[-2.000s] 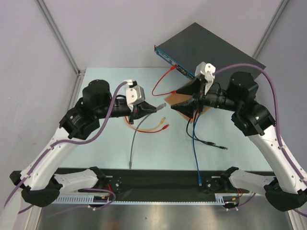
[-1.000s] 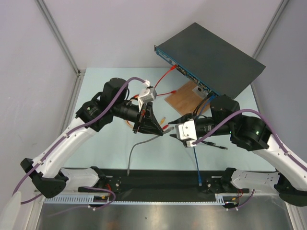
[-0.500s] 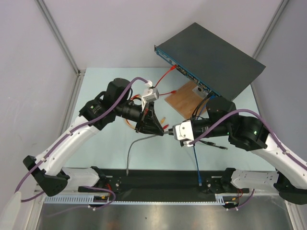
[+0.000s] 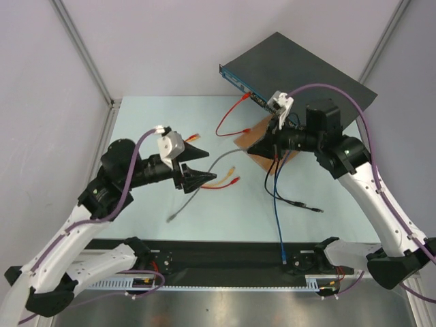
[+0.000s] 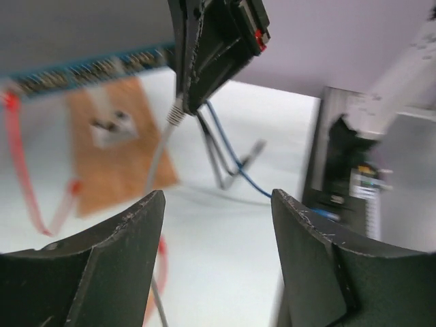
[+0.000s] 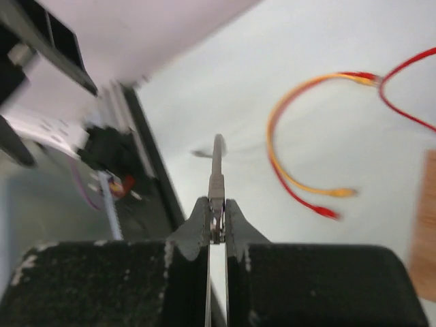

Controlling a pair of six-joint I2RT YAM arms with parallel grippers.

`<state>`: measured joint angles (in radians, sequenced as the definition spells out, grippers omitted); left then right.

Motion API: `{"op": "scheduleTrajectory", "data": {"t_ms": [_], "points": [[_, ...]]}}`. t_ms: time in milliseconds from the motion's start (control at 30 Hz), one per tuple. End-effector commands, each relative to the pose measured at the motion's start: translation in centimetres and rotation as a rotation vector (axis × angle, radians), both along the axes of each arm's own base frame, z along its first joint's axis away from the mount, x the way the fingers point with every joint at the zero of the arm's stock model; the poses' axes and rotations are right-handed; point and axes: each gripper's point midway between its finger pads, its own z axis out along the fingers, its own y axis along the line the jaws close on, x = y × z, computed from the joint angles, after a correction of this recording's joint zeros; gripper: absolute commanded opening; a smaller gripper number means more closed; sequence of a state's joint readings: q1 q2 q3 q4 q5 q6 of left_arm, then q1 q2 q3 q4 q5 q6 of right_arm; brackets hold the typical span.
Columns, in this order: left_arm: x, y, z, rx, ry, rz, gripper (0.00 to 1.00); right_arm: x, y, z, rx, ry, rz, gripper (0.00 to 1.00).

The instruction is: Insert the plug into the switch port

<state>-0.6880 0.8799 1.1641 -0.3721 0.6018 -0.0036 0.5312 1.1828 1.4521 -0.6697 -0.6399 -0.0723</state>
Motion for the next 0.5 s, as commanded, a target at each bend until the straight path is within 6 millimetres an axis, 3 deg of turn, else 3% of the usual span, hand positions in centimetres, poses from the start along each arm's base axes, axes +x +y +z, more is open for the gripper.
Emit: {"op": "scheduleTrajectory", "data": {"t_ms": [0,67,233,267,467], "points": [[3.3,0.7,2.1,-0.007,-0.348,0.178,0.7,-2.8,1.6,4.1,0.265,0.295,0.105,0.0],[3.6,0.8,3.3,-0.008,-0.493,0.207,0.7,-3.7,1.8,3.5,0.304,0.431,0.128,0.0],[3.3,-0.8,3.2,0.006,-0.649,0.189,0.66,-4.2,2.1,4.1,0.375,0.53,0.177,0.0],[3.3,-1.1,3.9,-0.012,-0.697,0.189,0.65,-4.3,2.1,4.0,0.377,0.541,0.176,0.0],[1.5,-2.8,2.6,0.004,-0.757,0.071,0.52,-4.9,2.0,4.0,0.386,0.576,0.195,0.0]]}}
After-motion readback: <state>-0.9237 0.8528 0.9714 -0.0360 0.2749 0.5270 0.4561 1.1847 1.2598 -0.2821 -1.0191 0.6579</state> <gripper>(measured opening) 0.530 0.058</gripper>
